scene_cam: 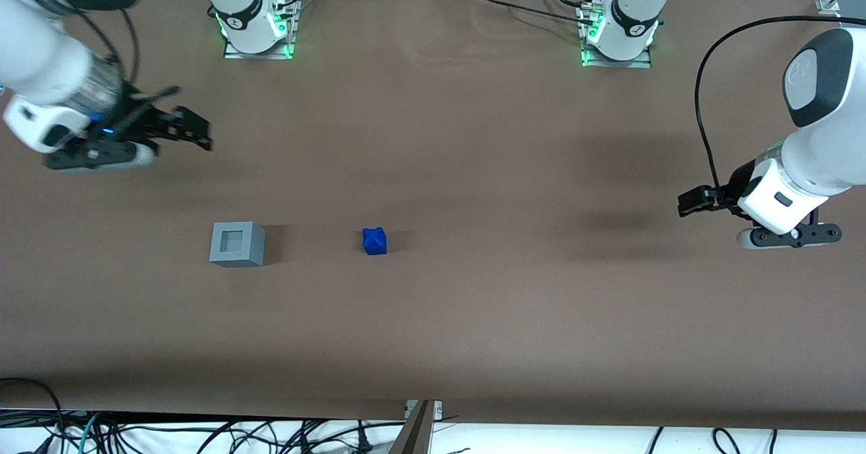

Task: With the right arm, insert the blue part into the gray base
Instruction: 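Move the open right gripper over the blue part and lower it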

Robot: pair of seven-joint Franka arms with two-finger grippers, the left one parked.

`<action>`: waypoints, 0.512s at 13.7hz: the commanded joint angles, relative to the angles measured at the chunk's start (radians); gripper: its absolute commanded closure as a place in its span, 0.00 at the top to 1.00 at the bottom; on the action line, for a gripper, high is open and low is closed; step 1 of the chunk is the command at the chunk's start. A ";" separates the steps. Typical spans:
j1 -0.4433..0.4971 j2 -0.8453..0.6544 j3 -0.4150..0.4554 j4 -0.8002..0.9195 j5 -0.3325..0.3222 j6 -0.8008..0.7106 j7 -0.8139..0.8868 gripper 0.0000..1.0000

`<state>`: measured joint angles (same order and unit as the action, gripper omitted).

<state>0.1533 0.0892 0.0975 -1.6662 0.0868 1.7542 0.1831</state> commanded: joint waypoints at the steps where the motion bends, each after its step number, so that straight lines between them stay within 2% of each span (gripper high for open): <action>1: 0.127 0.113 -0.001 0.011 0.002 0.141 0.168 0.99; 4: 0.248 0.283 -0.002 0.019 -0.019 0.357 0.286 0.99; 7: 0.321 0.444 -0.004 0.022 -0.129 0.545 0.413 0.99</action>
<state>0.4455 0.4443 0.1040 -1.6733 0.0203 2.2254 0.5300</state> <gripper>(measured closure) 0.004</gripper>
